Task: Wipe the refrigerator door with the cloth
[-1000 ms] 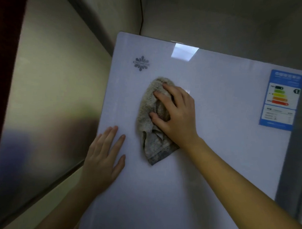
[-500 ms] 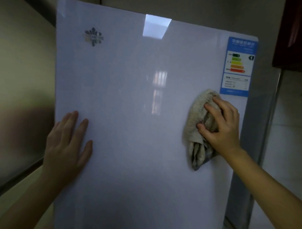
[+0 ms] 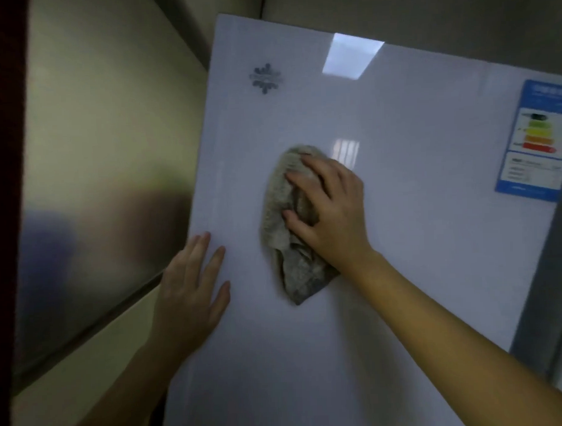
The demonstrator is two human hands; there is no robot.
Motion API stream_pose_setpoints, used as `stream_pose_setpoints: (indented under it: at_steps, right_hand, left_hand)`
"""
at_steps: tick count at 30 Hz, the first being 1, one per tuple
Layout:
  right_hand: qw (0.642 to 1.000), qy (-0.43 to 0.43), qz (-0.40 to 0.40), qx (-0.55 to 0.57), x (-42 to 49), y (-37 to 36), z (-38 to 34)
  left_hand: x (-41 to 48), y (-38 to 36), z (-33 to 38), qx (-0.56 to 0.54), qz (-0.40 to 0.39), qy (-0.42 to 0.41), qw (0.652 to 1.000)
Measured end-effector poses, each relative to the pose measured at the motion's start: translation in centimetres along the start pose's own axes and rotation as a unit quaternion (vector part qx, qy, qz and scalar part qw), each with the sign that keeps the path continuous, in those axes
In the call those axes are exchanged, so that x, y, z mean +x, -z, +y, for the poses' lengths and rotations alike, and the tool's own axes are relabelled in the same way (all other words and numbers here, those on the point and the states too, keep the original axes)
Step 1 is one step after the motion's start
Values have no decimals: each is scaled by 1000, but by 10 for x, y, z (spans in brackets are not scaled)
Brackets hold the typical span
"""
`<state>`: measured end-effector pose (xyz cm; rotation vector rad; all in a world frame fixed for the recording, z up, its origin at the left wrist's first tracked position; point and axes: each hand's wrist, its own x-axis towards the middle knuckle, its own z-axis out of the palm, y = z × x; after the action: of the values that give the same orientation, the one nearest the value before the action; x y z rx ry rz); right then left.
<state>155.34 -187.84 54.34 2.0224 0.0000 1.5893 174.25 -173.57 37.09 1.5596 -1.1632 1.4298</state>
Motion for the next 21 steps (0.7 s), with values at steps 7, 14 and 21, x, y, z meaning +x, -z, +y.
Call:
stream_pose_setpoints:
  at_steps: [7,14,21]
  right_hand:
    - [998,60,-22,19,30,-45,-48]
    - [999,44,-2,-3,-23,5,9]
    - [997,-2,-1,-75,-97,89,101]
  left_hand:
    - [-8,2,-3,-3,-30,-12,999]
    - [-10,1,5,-15,-44,10,999]
    - [-3,-1,22,-19,-43,19,999]
